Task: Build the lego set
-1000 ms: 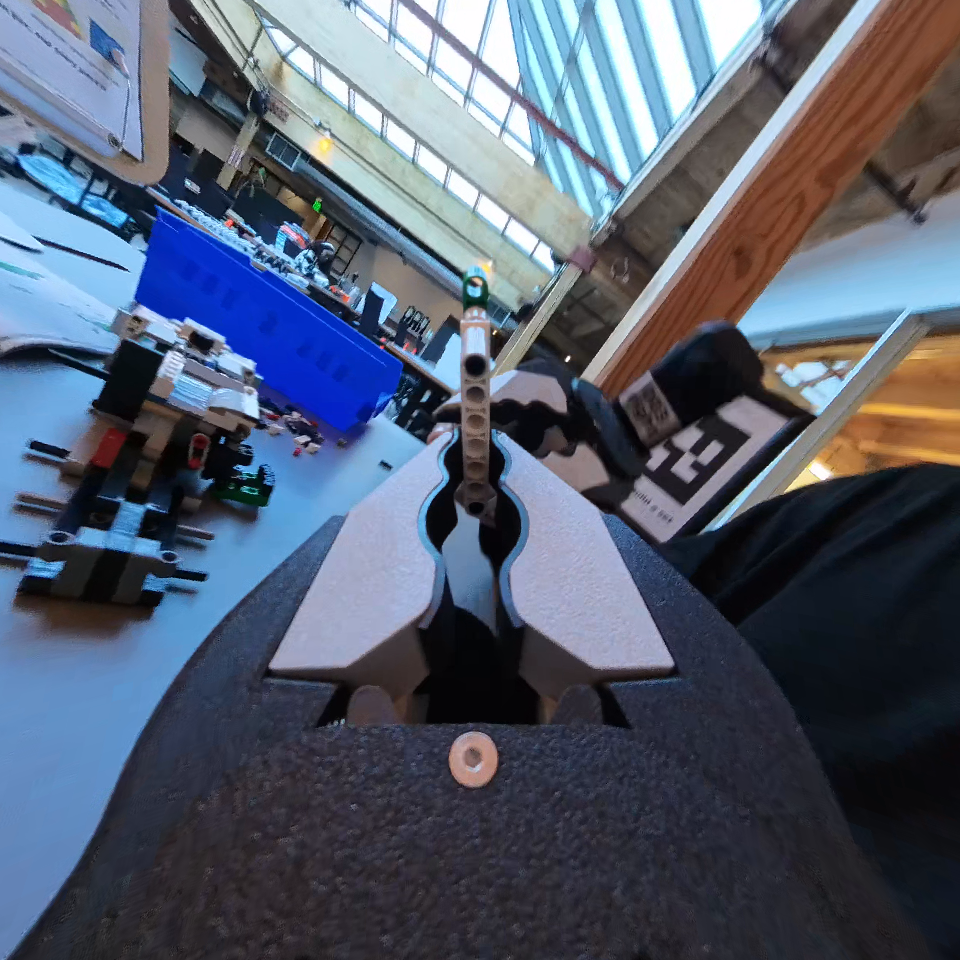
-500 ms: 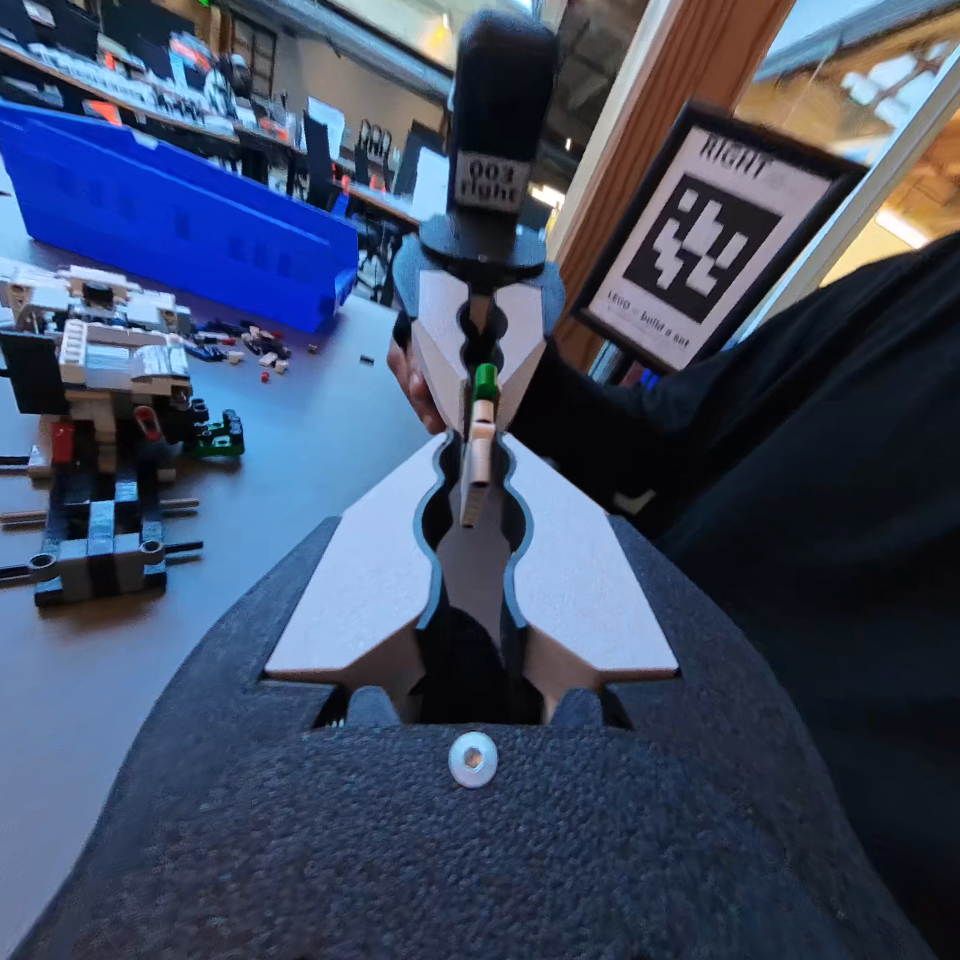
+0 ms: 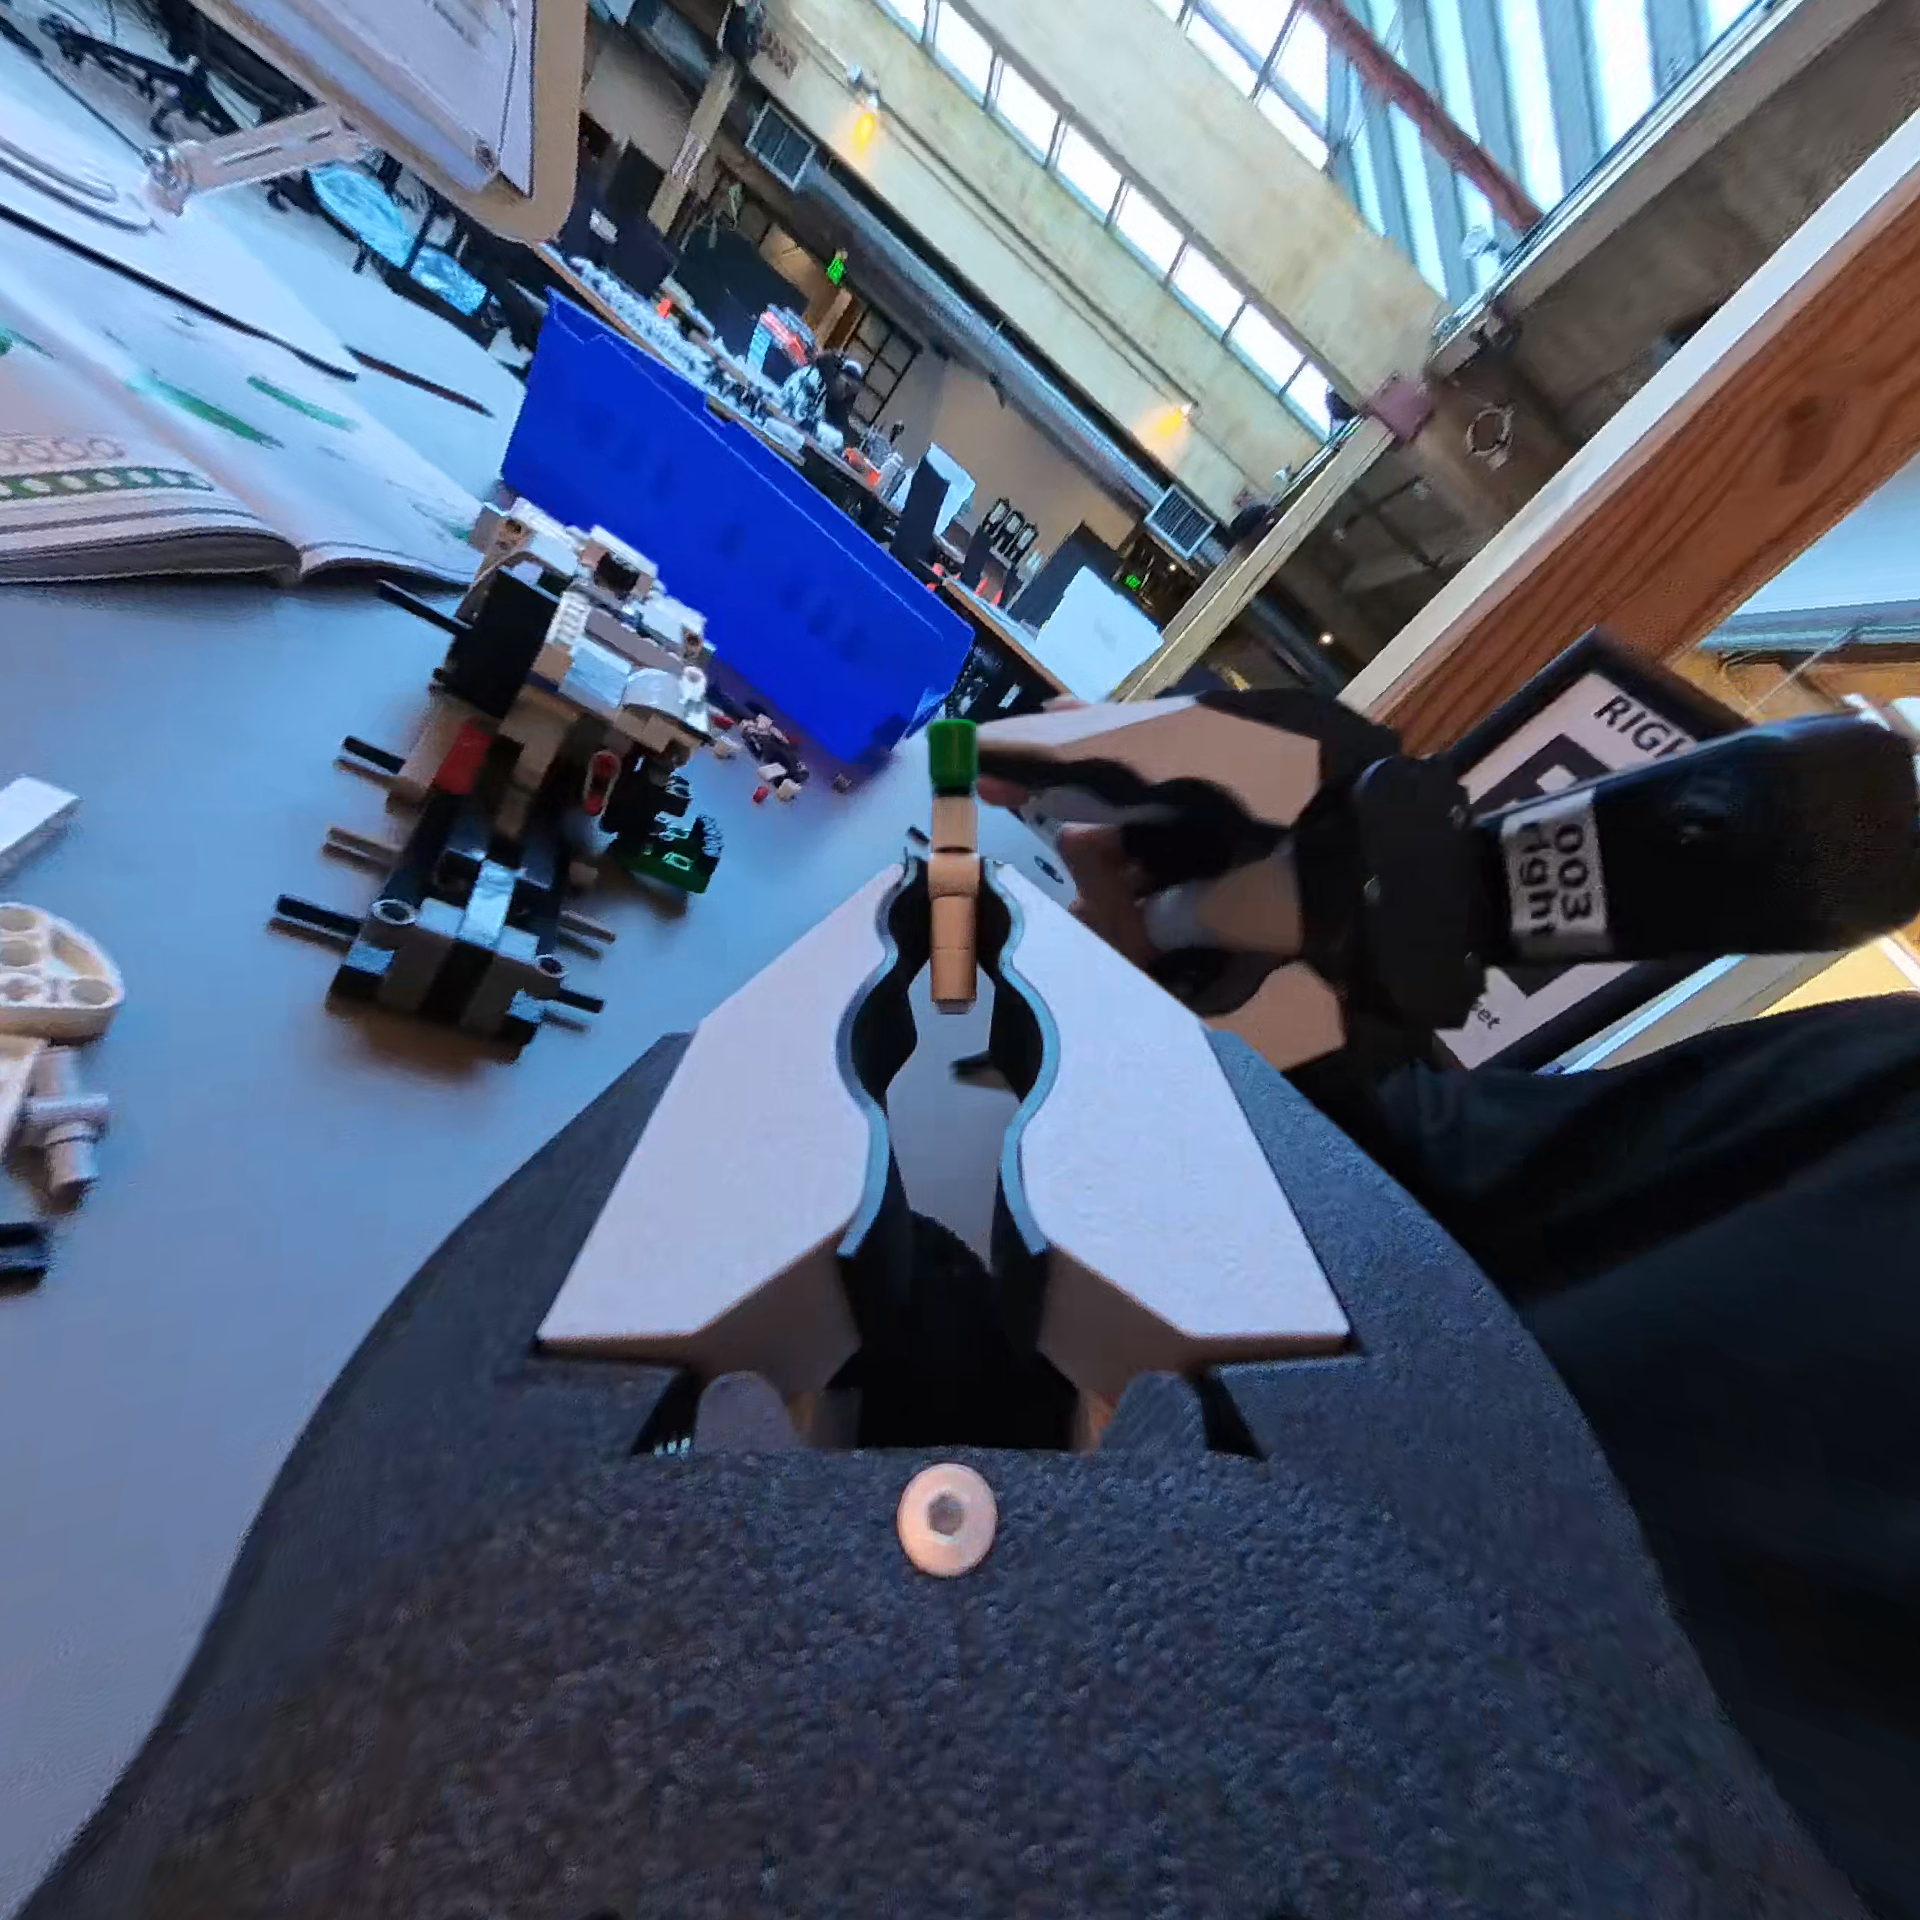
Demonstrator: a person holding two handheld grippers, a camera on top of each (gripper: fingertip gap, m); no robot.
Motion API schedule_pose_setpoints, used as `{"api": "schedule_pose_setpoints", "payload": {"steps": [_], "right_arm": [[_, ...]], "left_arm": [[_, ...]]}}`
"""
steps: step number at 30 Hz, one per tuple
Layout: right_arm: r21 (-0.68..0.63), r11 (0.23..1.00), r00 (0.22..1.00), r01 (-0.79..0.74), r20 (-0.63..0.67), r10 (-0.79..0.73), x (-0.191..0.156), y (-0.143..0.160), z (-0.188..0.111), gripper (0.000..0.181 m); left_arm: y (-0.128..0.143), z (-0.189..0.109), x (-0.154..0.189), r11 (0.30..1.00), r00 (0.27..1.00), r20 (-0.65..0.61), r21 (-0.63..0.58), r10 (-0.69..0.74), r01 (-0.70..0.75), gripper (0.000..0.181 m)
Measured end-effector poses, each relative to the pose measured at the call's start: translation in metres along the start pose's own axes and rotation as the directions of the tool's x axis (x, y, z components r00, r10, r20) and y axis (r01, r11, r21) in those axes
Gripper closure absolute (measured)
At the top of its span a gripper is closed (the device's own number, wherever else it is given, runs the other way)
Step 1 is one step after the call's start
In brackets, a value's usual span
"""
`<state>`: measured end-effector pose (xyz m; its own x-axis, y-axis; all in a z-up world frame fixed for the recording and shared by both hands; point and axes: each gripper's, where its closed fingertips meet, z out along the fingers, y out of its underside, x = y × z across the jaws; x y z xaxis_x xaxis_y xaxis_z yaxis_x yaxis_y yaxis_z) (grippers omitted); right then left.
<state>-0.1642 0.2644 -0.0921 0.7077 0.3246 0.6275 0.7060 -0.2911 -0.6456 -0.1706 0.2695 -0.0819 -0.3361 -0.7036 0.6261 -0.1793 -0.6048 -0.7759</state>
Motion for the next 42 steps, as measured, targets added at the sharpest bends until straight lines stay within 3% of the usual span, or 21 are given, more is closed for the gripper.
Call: {"api": "schedule_pose_setpoints", "payload": {"steps": [6,15,23,29,35,42], "right_arm": [[-0.080,0.996,0.998,0.037,-0.042,-0.041,-0.002,0.010,0.014,0.130],[-0.060,0.995,0.993,0.084,-0.081,-0.089,0.000,0.007,0.009,0.131],[-0.059,0.998,0.999,0.011,0.035,-0.009,-0.008,0.013,0.012,0.130],[-0.096,0.985,0.984,0.140,-0.095,-0.149,0.002,0.020,0.009,0.126],[-0.091,0.977,0.974,0.193,-0.105,-0.202,0.002,0.019,0.007,0.131],[-0.085,0.985,0.983,0.152,-0.088,-0.160,0.002,0.021,0.009,0.132]], "left_arm": [[0.010,0.008,0.018,0.999,0.999,-0.028,-0.005,0.041,-0.041,0.175],[0.009,0.009,0.024,0.997,0.996,-0.052,0.031,0.067,-0.066,0.175],[0.013,0.010,0.019,0.996,0.996,-0.016,0.018,0.086,-0.085,0.175],[0.012,0.007,0.024,0.997,0.996,-0.053,0.044,0.067,-0.064,0.175],[0.012,0.006,0.027,0.996,0.995,-0.058,0.048,0.080,-0.077,0.175],[0.011,0.007,0.025,0.996,0.996,-0.059,0.059,0.067,-0.063,0.175]]}}
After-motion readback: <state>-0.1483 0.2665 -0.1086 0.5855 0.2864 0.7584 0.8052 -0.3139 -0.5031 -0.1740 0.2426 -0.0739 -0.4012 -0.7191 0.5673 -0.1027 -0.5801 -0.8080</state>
